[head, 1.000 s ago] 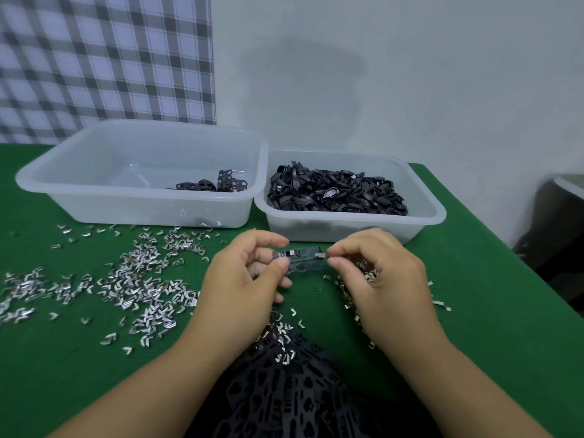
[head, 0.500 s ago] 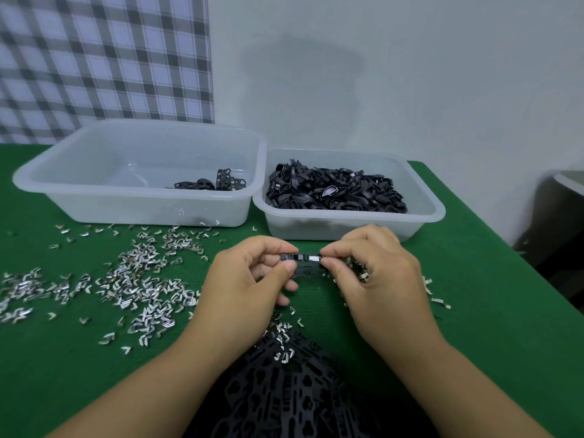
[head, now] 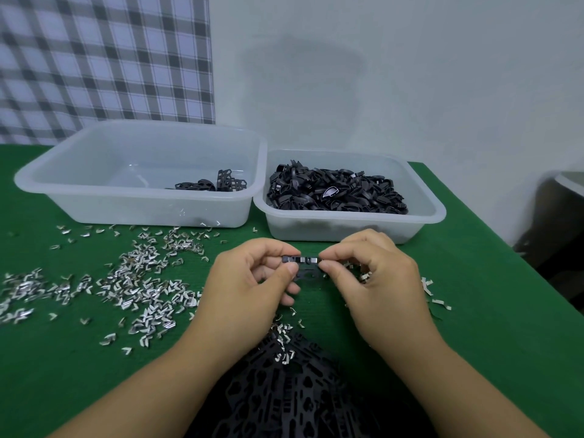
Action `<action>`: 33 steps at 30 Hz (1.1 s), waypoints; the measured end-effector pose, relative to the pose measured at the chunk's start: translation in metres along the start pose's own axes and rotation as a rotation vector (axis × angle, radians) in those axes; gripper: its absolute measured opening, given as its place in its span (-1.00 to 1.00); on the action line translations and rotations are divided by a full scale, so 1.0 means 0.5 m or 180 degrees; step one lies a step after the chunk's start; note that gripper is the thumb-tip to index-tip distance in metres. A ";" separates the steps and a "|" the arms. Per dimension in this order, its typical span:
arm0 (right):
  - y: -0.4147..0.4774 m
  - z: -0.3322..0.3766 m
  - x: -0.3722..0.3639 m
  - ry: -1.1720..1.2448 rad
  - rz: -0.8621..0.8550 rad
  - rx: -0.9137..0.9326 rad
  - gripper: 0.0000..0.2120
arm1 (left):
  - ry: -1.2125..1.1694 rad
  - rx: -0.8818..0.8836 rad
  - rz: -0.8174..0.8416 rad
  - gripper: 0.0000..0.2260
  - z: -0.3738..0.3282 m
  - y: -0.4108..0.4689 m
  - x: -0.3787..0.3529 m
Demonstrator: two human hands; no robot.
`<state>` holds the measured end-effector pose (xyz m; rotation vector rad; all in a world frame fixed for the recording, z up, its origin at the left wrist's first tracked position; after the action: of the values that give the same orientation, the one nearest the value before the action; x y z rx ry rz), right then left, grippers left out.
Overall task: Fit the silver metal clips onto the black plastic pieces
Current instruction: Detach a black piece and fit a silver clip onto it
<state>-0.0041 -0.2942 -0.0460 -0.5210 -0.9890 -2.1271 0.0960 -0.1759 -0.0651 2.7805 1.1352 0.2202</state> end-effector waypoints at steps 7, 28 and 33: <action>0.002 0.000 -0.007 0.0393 0.0242 -0.0351 -0.83 | -0.0020 0.0015 0.0060 -0.79 0.005 0.002 0.002; -0.002 0.016 -0.006 0.0128 0.0467 -0.0287 -0.81 | 0.0226 -0.0061 -0.0553 -0.73 0.001 0.000 0.017; -0.016 0.018 -0.013 -0.0369 0.1833 -0.0156 -0.91 | 0.0139 0.0040 -0.0764 -0.73 0.014 0.004 0.029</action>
<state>-0.0055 -0.2806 -0.0482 -0.8469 -0.7343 -1.6200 0.1087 -0.1677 -0.0704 2.6292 1.4704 0.2492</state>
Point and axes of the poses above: each hand's wrist, its own y-axis towards the middle knuckle, its own x-axis out of the back of the hand, z = x × y, the point moved 3 cm from there along y, towards the middle knuckle, and after that the axes turned 6 degrees about z, right-handed, at the moved point
